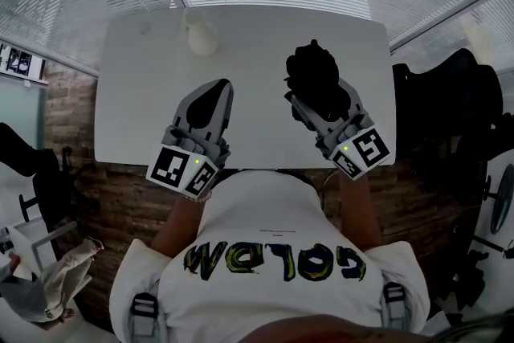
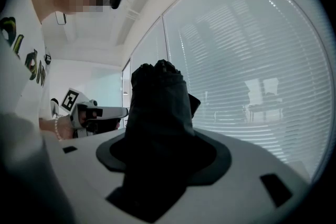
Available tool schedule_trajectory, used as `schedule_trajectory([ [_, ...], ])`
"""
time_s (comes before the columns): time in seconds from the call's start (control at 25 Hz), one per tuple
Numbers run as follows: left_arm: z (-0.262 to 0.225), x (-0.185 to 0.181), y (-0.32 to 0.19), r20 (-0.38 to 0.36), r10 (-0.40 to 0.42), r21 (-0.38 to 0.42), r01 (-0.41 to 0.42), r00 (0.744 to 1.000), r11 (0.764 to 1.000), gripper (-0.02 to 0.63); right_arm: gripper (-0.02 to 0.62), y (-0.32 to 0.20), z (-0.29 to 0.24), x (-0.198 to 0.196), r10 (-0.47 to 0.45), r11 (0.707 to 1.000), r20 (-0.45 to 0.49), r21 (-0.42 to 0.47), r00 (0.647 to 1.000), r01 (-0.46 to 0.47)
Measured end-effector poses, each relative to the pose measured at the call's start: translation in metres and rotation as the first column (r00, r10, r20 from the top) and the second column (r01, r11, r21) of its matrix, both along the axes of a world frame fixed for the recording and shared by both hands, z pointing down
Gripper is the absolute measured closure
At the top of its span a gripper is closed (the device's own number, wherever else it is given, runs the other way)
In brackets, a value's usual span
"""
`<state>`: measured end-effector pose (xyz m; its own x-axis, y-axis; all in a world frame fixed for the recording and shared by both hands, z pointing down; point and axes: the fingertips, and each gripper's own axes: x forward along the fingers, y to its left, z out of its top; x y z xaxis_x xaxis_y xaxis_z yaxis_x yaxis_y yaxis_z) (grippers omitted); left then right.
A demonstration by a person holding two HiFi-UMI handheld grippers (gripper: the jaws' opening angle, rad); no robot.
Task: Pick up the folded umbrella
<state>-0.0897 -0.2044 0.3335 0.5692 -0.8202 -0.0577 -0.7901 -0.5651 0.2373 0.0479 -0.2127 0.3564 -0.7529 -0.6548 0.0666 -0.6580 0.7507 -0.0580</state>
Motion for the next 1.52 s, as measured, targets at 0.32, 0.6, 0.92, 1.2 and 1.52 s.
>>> schedule_trajectory([
  [0.32, 0.001, 0.000, -0.005, 0.003, -0.001, -0.005, 0.001, 1.000, 1.000, 0.595, 0.334, 0.004, -0.019, 0.016, 0.019, 0.999, 0.031, 0.040, 0.999, -0.021],
  [0.6, 0.000, 0.002, -0.006, -0.001, 0.005, -0.004, -0.005, 1.000, 1.000, 0.595, 0.334, 0.005, -0.021, 0.015, 0.021, 0.999, 0.032, 0.046, 0.999, -0.022],
  [0.92, -0.001, 0.002, -0.007, -0.001, 0.005, -0.002, -0.005, 1.000, 1.000, 0.595, 0.334, 0.004, -0.021, 0.015, 0.020, 0.999, 0.038, 0.044, 0.999, -0.022],
  [1.2, -0.001, 0.003, -0.006, -0.003, 0.007, -0.002, -0.007, 1.000, 1.000, 0.595, 0.334, 0.005, -0.024, 0.016, 0.022, 0.999, 0.038, 0.047, 0.999, -0.024],
  [1.52, 0.001, 0.003, -0.011, -0.004, 0.009, -0.003, -0.009, 1.000, 1.000, 0.595, 0.334, 0.001, -0.021, 0.016, 0.021, 0.999, 0.037, 0.043, 0.999, -0.022],
])
